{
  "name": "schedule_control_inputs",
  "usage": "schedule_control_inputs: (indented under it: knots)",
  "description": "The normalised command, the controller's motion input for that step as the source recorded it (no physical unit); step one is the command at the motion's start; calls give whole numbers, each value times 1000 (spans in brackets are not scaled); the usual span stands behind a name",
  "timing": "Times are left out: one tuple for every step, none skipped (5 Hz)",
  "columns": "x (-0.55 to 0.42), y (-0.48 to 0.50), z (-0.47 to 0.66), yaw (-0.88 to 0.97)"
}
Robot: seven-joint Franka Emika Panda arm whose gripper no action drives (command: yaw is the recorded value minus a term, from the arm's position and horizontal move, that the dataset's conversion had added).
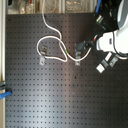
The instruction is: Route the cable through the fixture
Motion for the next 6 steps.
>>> schedule_control_inputs:
  knots:
    - [0, 0, 2, -897]
    - [0, 0, 0, -874]
    - [0, 0, 26, -788]
    - [279, 302, 163, -146]
    - [-76, -35, 0, 0]
    - [53, 79, -1, 0]
